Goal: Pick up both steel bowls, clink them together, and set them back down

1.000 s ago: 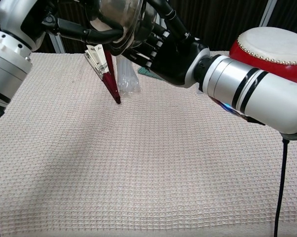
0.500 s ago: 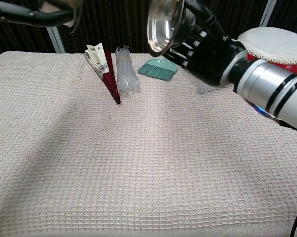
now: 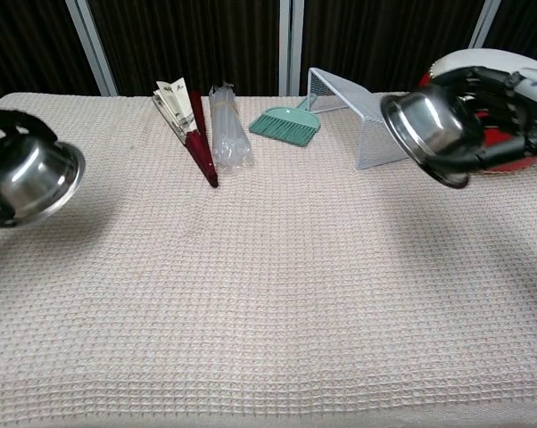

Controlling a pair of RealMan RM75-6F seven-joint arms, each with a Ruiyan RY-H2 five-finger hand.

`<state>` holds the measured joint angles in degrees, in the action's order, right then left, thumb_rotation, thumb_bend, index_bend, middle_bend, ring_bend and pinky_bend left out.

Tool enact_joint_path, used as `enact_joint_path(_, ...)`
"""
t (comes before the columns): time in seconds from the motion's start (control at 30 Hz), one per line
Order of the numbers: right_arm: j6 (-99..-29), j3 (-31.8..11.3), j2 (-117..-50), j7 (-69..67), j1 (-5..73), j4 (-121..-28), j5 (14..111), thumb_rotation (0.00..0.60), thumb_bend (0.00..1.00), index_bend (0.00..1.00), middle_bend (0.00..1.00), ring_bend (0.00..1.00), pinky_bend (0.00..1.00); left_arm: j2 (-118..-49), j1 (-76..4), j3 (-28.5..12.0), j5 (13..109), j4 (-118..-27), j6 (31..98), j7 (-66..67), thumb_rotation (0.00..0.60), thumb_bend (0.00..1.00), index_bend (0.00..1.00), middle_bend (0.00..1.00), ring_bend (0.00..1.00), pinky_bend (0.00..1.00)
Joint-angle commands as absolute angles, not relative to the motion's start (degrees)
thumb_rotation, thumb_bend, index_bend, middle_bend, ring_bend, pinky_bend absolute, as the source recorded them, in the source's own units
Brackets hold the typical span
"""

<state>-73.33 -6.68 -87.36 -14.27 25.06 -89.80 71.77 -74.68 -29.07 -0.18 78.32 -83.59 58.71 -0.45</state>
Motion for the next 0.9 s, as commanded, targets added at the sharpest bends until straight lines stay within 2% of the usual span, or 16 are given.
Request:
enact_joint_path(0.03,-82.45,-3.06,-85.26,14.16,16.73,-96.65,59.93,0.6,0.19,0.5,0.4,0.33,0.39,-74.68,-30.26,0.67,75.38,-84.98,54.93,1.34,0.6,0.19,0.42,0.45,0.42,0.55)
enact_joint_path(0.1,-81.84,-3.55,-85.9,16.04,17.0,-95.77,59.17,0.6,0.2,0.48,0.38,0.31,0.37,-75.24,-30.61,0.78,75.52,-84.33,53.97,1.39,0.6,0.19,0.41,0.44,0.41,0.54)
enact_joint_path(0.17,-81.03,-4.14,-86.45,17.43,17.28,-95.01,58.57,0.6,0.18,0.42,0.34,0.28,0.32,-75.5,-30.8,1.03,75.91,-83.86,53.25,1.36,0.6,0.18,0.32,0.37,0.34,0.48)
enact_joint_path(0.23,-79.22,-4.41,-86.11,16.76,17.44,-95.22,58.48,0.6,0.12,0.3,0.27,0.19,0.24,-75.3,-30.86,0.95,76.06,-83.87,52.89,0.63,0.6,0.12,0.13,0.2,0.18,0.32)
enact_joint_path(0.27,-78.24,-4.41,-85.76,15.93,17.48,-95.38,58.72,0.6,0.08,0.2,0.21,0.12,0.18,-75.51,-30.51,0.69,76.45,-83.7,53.91,0.03,0.6,0.08,0.05,0.1,0.09,0.23)
enact_joint_path(0.3,-77.22,-4.25,-85.32,15.04,17.54,-95.43,59.23,0.6,0.06,0.13,0.15,0.08,0.13,-75.92,-30.02,0.38,77.22,-83.25,55.51,-0.67,0.6,0.04,0.01,0.03,0.03,0.17)
enact_joint_path(0.33,-76.22,-4.06,-84.78,14.22,17.55,-95.29,59.82,0.6,0.02,0.05,0.07,0.02,0.06,-76.57,-29.29,0.07,78.41,-82.33,57.83,-1.62,0.6,0.02,0.0,0.01,0.0,0.13)
enact_joint_path(0.37,-75.84,-3.97,-84.59,13.73,17.48,-95.03,60.3,0.6,0.01,0.01,0.03,0.0,0.03,-76.96,-28.87,-0.08,79.12,-81.69,59.14,-2.29,0.6,0.0,0.0,0.0,0.0,0.1)
enact_joint_path(0.4,-75.72,-4.04,-84.6,13.0,17.37,-94.71,60.88,0.6,0.0,0.0,0.0,0.0,0.0,-77.32,-28.48,-0.31,79.84,-81.11,60.49,-3.05,0.6,0.0,0.0,0.0,0.0,0.08)
enact_joint_path(0.53,-77.28,-4.61,-85.43,8.44,16.19,-92.84,64.72,0.6,0.0,0.0,0.0,0.0,0.0,-77.44,-27.26,-0.66,81.5,-80.29,63.95,-3.7,0.6,0.0,0.0,0.0,0.0,0.05)
enact_joint_path(0.7,-80.5,-4.85,-84.88,3.69,14.53,-92.88,70.07,0.6,0.0,0.0,0.0,0.0,0.0,-73.78,-25.56,-0.98,80.45,-86.11,66.32,-0.23,0.6,0.0,0.0,0.0,0.0,0.04)
enact_joint_path(0.9,-88.26,-2.04,-83.12,-0.47,10.28,-91.51,79.53,0.6,0.0,0.0,0.0,0.0,0.0,-71.95,-16.21,0.43,80.56,-91.79,80.23,2.21,0.6,0.0,0.0,0.0,0.0,0.05)
